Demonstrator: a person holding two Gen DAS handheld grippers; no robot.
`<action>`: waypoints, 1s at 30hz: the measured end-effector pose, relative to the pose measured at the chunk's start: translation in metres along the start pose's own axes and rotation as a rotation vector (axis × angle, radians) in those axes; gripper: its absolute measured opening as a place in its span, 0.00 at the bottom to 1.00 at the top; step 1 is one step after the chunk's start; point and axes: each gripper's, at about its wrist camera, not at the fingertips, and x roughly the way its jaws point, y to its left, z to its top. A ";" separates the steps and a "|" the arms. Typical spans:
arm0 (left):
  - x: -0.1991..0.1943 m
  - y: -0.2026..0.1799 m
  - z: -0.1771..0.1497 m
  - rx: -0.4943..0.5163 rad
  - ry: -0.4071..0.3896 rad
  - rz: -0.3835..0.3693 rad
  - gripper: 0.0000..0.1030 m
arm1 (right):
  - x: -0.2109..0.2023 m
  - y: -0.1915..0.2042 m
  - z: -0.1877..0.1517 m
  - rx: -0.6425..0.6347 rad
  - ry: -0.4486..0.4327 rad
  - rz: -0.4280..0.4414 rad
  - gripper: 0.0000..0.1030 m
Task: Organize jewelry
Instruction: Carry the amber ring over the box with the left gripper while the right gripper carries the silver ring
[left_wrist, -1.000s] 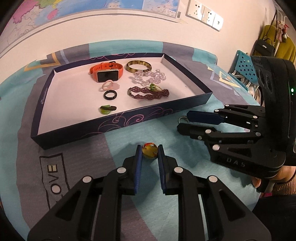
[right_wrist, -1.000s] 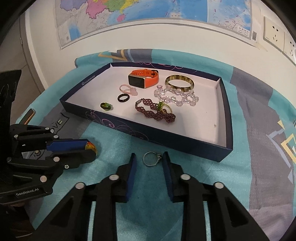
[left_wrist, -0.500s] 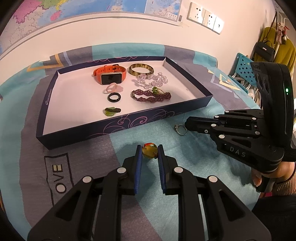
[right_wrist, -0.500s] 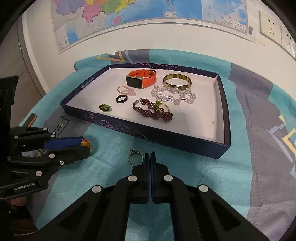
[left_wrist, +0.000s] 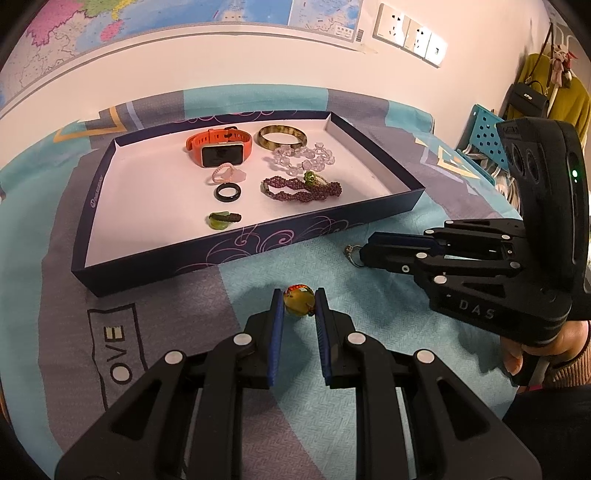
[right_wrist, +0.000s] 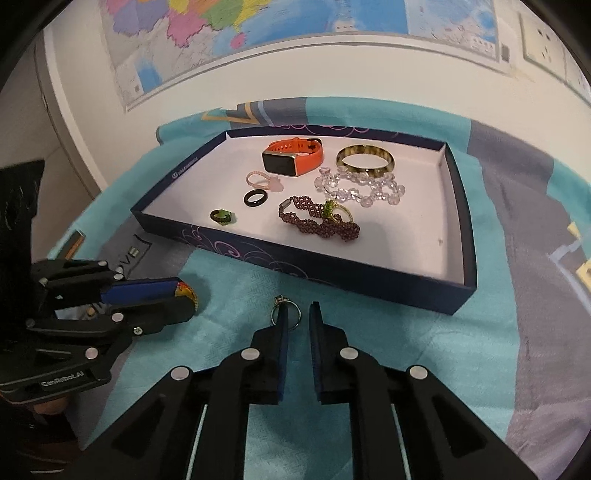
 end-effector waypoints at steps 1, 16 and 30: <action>0.000 0.000 0.000 -0.001 0.000 -0.001 0.17 | 0.001 0.002 0.001 -0.015 0.001 -0.010 0.05; -0.001 0.004 -0.001 -0.010 -0.006 -0.002 0.17 | -0.009 -0.010 0.002 0.056 -0.027 0.072 0.04; -0.001 0.007 -0.001 -0.015 -0.004 -0.004 0.17 | 0.004 0.002 0.005 -0.012 0.006 0.041 0.00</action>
